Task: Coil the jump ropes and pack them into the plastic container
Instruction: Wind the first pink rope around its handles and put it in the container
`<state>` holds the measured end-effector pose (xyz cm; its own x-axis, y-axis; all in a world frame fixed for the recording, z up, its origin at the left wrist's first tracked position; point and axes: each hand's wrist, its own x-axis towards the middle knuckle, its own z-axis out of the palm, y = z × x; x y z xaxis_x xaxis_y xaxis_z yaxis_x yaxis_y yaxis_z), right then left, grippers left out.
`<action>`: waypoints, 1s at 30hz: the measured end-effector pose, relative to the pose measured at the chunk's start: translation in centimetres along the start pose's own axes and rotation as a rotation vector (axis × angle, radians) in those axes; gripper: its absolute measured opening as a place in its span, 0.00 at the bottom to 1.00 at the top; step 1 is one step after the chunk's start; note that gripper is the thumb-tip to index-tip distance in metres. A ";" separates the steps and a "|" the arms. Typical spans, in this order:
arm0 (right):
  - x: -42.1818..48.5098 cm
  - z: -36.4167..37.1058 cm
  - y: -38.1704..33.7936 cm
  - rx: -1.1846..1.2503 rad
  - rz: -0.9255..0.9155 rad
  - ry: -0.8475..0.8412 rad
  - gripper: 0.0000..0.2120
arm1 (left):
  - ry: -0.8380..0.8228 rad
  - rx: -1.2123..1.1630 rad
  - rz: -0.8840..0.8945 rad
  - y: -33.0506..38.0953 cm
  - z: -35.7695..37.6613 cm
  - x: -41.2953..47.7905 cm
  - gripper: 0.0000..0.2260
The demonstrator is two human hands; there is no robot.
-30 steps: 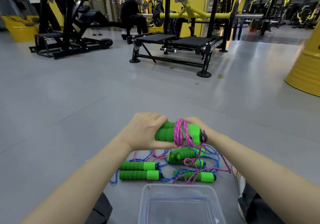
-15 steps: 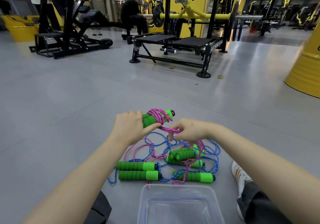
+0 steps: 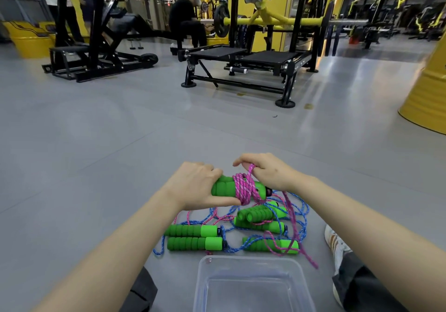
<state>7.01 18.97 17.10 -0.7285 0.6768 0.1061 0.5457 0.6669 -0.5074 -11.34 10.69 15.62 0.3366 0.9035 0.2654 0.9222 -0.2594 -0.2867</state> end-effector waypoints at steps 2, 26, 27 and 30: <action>-0.3 0.0 0.3 0.042 -0.021 -0.010 0.14 | 0.013 -0.086 0.007 0.3 -0.2 0.0 0.45; -0.9 -3.5 -2.3 -0.050 0.148 -0.315 0.11 | -0.379 -1.267 -0.740 -0.4 -1.0 0.9 0.36; -0.9 -3.9 -2.5 -0.120 0.105 -0.262 0.13 | -0.408 -1.122 -0.732 -0.5 -0.7 0.8 0.39; -0.7 -4.2 -3.1 -0.316 -0.010 -0.099 0.16 | -0.432 -0.816 -0.645 -0.6 -0.2 0.6 0.39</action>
<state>7.57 17.70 22.21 -0.7625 0.6467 0.0185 0.6287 0.7474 -0.2149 -11.66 11.28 16.12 -0.1964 0.9507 -0.2401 0.8019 0.2966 0.5187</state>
